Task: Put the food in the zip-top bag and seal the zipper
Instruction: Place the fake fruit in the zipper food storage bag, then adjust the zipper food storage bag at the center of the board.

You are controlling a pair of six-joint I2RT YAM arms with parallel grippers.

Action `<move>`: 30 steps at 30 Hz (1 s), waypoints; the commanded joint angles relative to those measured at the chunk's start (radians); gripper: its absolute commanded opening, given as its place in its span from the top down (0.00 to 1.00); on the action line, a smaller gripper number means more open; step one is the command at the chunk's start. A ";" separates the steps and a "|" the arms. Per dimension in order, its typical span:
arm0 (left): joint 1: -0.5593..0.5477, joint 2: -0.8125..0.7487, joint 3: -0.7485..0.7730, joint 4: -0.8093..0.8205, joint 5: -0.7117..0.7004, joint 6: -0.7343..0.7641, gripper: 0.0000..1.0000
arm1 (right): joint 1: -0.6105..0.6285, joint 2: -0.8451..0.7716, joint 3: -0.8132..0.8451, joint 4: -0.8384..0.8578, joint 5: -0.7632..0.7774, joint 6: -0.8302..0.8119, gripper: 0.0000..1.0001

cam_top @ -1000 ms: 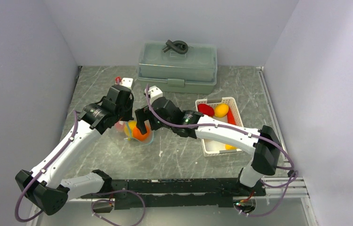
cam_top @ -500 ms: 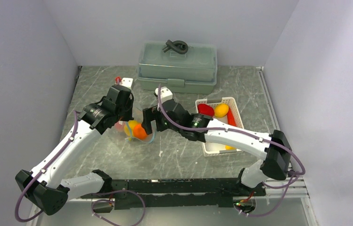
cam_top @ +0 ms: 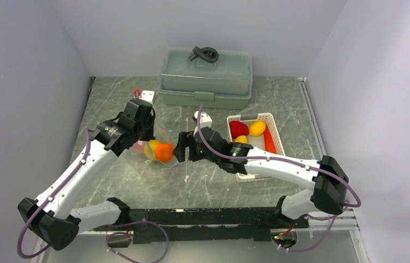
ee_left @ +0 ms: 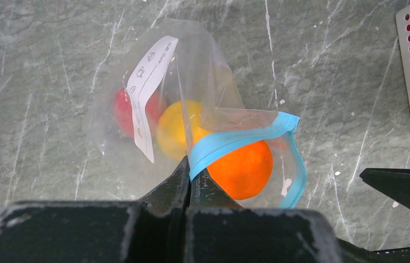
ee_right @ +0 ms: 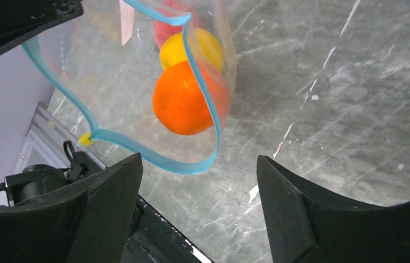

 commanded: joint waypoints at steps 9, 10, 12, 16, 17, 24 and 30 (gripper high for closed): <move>0.003 -0.018 -0.004 0.041 0.008 0.012 1.00 | 0.005 0.020 -0.068 0.149 0.004 0.214 0.43; 0.003 -0.018 -0.005 0.043 0.008 0.012 1.00 | 0.005 0.026 -0.068 0.153 0.003 0.219 0.44; 0.003 -0.018 -0.005 0.042 0.008 0.012 1.00 | 0.005 0.045 -0.064 0.153 0.000 0.226 0.46; 0.003 -0.017 -0.003 0.040 0.007 0.012 1.00 | 0.007 0.094 -0.054 0.154 0.000 0.237 0.52; 0.003 -0.018 -0.003 0.041 0.007 0.012 1.00 | 0.005 0.101 -0.054 0.166 0.000 0.239 0.54; 0.003 -0.017 -0.005 0.041 0.008 0.012 1.00 | 0.005 0.152 -0.060 0.194 0.005 0.256 0.60; 0.003 -0.015 -0.005 0.042 0.008 0.012 1.00 | 0.005 0.187 -0.051 0.204 0.006 0.256 0.75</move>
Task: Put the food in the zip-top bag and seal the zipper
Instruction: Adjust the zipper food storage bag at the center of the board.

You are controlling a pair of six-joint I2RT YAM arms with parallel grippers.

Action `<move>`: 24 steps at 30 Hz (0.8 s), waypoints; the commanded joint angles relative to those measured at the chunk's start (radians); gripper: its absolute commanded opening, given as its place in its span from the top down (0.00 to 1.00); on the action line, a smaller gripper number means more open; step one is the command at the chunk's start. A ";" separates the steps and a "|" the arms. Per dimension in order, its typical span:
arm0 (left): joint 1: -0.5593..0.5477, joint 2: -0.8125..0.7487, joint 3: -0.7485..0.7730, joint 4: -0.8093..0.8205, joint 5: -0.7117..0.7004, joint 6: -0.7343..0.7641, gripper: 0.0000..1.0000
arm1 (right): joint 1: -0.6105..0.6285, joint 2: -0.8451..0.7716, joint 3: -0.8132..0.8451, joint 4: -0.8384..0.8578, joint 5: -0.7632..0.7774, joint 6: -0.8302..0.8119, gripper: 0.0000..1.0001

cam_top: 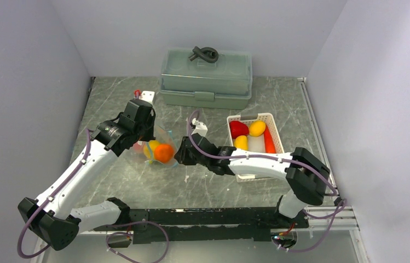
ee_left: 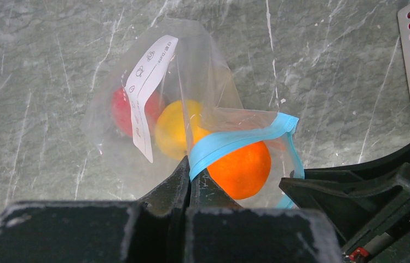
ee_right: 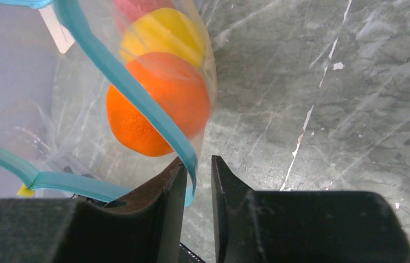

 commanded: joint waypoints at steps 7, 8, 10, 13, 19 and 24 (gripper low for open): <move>0.003 -0.018 -0.001 0.043 0.012 0.014 1.00 | 0.005 0.041 0.021 0.048 0.020 0.007 0.79; 0.004 -0.018 -0.001 0.043 0.013 0.014 1.00 | 0.005 0.045 0.024 0.048 0.021 0.005 0.81; 0.003 -0.018 -0.002 0.041 0.013 0.014 1.00 | 0.005 0.056 0.032 0.044 0.018 -0.003 0.87; 0.003 -0.020 -0.006 0.041 0.015 0.013 1.00 | 0.005 0.044 0.045 0.018 0.038 -0.025 1.00; -0.003 -0.039 -0.004 0.040 0.051 0.010 1.00 | 0.005 -0.052 0.071 -0.053 0.061 -0.136 1.00; -0.003 -0.056 0.008 0.005 0.110 0.008 1.00 | 0.005 -0.112 0.125 -0.150 0.055 -0.230 1.00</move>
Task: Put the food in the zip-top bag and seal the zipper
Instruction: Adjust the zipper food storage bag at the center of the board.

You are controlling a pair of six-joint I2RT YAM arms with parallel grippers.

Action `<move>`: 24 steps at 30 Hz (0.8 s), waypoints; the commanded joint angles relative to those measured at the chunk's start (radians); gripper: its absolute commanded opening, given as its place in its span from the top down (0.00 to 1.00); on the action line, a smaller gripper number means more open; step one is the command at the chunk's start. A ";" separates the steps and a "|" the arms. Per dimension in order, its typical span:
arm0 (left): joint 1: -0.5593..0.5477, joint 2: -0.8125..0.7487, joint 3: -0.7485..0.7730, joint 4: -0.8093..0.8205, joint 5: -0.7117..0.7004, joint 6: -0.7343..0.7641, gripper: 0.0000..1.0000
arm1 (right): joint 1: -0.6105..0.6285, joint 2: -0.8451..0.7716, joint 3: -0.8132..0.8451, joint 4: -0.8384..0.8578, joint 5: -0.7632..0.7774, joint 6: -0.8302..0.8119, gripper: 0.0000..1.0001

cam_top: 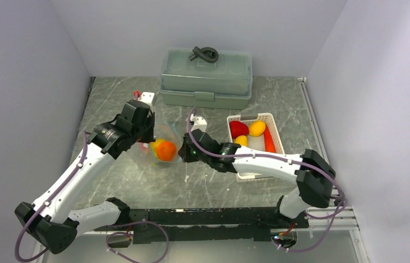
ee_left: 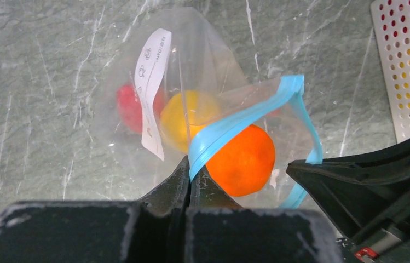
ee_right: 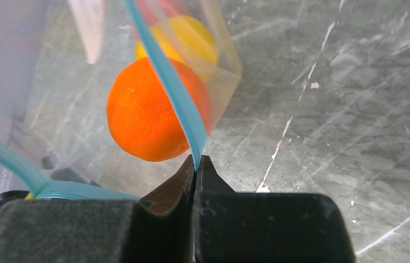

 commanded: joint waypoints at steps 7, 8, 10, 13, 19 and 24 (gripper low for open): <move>-0.002 -0.053 0.085 -0.085 0.142 0.015 1.00 | 0.005 -0.165 0.139 -0.154 0.004 -0.198 1.00; -0.003 -0.054 0.098 -0.101 0.158 0.013 1.00 | 0.005 -0.174 0.150 -0.168 0.001 -0.209 1.00; -0.003 -0.057 0.127 -0.127 0.184 0.014 1.00 | 0.005 -0.192 0.168 -0.194 0.003 -0.229 1.00; -0.003 -0.057 0.166 -0.165 0.226 0.016 1.00 | 0.005 -0.217 0.196 -0.230 0.009 -0.258 1.00; -0.003 -0.053 0.237 -0.218 0.290 0.015 1.00 | 0.005 -0.239 0.292 -0.317 0.003 -0.307 1.00; -0.002 -0.063 0.265 -0.232 0.351 0.006 1.00 | 0.005 -0.243 0.366 -0.389 0.028 -0.333 1.00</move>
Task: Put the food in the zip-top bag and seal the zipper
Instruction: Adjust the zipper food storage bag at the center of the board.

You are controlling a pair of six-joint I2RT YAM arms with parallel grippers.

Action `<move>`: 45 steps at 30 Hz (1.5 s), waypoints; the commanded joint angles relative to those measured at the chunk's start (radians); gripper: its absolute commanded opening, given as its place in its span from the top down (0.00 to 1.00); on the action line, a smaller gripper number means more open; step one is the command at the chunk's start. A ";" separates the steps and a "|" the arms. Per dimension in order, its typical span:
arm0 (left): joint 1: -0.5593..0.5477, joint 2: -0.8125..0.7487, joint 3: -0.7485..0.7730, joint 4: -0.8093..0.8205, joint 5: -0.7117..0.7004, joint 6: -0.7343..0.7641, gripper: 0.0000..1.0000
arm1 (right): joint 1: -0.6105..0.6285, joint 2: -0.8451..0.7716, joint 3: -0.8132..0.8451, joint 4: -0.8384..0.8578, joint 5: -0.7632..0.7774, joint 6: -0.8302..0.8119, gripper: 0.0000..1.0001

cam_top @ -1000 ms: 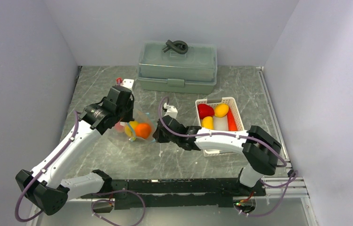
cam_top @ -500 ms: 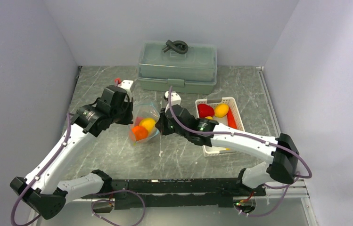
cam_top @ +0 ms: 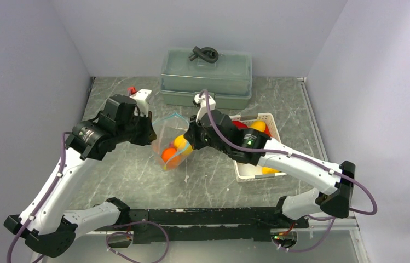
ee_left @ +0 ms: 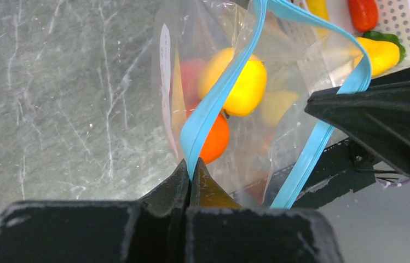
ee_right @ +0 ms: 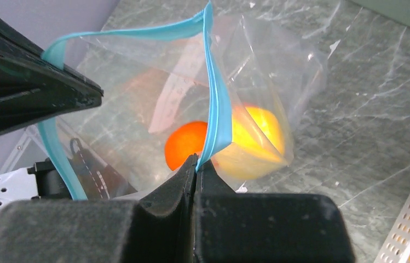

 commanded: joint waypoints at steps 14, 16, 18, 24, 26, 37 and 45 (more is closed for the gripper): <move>-0.003 0.027 -0.329 0.227 0.036 -0.125 1.00 | -0.112 0.079 -0.161 0.030 0.009 0.031 1.00; -0.003 0.063 -0.380 0.270 0.020 -0.151 1.00 | -0.127 0.102 -0.179 0.038 0.011 0.031 1.00; -0.003 0.094 -0.411 0.316 0.010 -0.168 1.00 | -0.138 0.115 -0.184 0.037 0.003 0.031 1.00; -0.003 0.079 -0.372 0.311 -0.005 -0.156 1.00 | -0.140 0.062 -0.163 0.014 0.018 0.018 1.00; -0.004 0.063 -0.302 0.271 -0.012 -0.141 1.00 | -0.139 0.030 -0.136 -0.006 0.026 0.011 1.00; -0.004 -0.015 0.044 0.050 -0.031 -0.072 1.00 | -0.129 -0.145 0.023 -0.074 -0.002 -0.029 1.00; -0.004 -0.007 -0.017 0.077 -0.024 -0.081 1.00 | -0.132 -0.082 0.001 -0.043 0.012 -0.040 1.00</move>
